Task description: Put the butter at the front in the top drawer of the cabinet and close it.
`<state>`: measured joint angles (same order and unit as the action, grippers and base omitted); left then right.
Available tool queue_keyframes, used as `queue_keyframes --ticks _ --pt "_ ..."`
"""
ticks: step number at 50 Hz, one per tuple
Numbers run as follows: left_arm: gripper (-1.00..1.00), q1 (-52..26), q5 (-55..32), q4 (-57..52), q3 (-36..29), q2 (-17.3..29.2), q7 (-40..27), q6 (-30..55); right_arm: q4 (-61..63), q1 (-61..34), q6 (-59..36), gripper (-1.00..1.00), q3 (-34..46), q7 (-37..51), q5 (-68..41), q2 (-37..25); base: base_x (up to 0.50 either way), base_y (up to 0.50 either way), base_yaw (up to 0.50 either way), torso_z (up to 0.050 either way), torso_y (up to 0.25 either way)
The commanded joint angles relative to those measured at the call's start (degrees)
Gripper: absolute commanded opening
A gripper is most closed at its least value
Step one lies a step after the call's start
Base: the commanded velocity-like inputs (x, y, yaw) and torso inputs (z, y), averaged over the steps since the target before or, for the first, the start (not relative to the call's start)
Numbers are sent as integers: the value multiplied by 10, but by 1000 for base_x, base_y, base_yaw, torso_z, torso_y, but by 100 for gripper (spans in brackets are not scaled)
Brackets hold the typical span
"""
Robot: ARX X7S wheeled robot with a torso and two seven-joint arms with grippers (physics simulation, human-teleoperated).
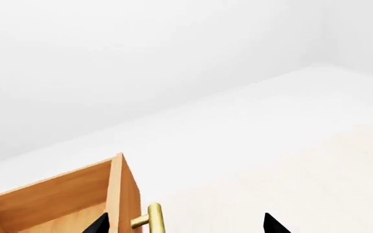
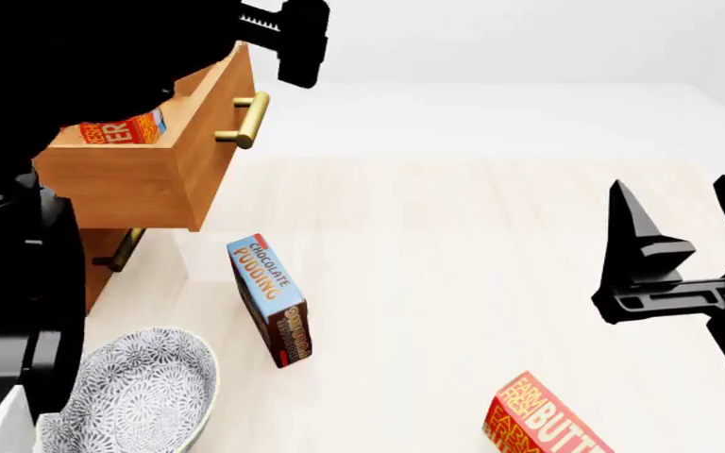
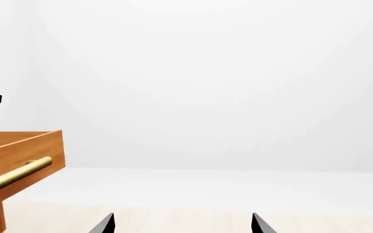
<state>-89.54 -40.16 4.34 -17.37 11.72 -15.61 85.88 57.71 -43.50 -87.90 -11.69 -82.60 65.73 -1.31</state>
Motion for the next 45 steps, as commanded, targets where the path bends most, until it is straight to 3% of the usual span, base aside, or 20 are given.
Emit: queue_keyframes --ticks 1,6,13,31,45 --pt "100 -4 -384 -55 -39 62 -254 37 3 1 -3 100 1 -4 4 -1 0 0 0 0 0" --pt "100 -1 -493 -54 -50 69 -327 30 6 4 0 100 -6 -7 2 0 0 0 0 0 0" --pt "100 1 -559 -48 -69 72 -361 18 7 6 3 100 -10 -5 -4 1 0 0 0 0 0" --pt "100 26 -540 -67 -124 55 -314 -10 8 9 -1 100 -7 -1 -8 3 0 0 0 0 0" --pt "100 47 -472 -50 -165 45 -246 -47 16 23 7 100 -30 20 -46 8 0 0 0 0 0"
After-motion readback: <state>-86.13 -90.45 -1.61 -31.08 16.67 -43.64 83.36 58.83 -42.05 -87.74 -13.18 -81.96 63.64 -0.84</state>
